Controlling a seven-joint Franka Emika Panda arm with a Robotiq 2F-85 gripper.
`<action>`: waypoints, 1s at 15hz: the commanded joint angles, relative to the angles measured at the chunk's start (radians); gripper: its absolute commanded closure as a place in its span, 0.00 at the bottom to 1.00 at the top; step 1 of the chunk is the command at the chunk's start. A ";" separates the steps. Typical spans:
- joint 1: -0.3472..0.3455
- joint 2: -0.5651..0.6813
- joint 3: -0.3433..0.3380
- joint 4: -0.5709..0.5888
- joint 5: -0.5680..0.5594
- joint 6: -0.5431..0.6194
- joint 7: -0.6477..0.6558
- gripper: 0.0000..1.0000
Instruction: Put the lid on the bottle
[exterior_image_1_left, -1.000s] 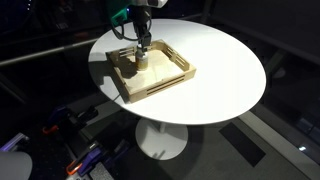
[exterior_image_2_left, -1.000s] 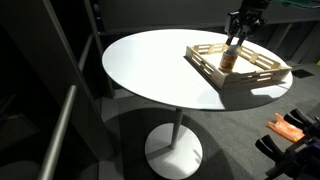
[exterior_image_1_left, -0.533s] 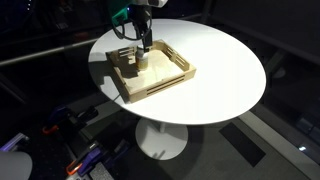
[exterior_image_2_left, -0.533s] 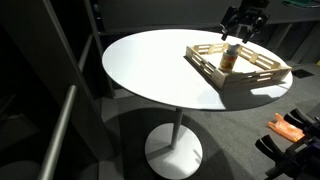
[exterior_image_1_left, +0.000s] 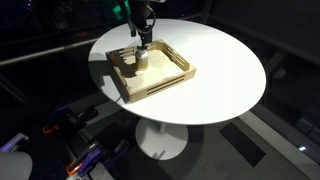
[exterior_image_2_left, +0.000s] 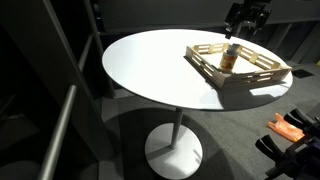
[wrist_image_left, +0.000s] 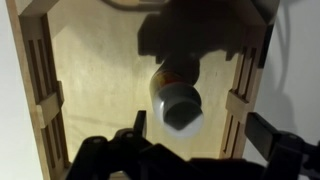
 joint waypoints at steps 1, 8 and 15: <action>-0.009 -0.052 -0.008 0.035 -0.044 -0.156 -0.067 0.00; 0.001 -0.193 -0.005 0.053 -0.242 -0.369 0.024 0.00; -0.008 -0.313 0.006 0.062 -0.235 -0.479 0.056 0.00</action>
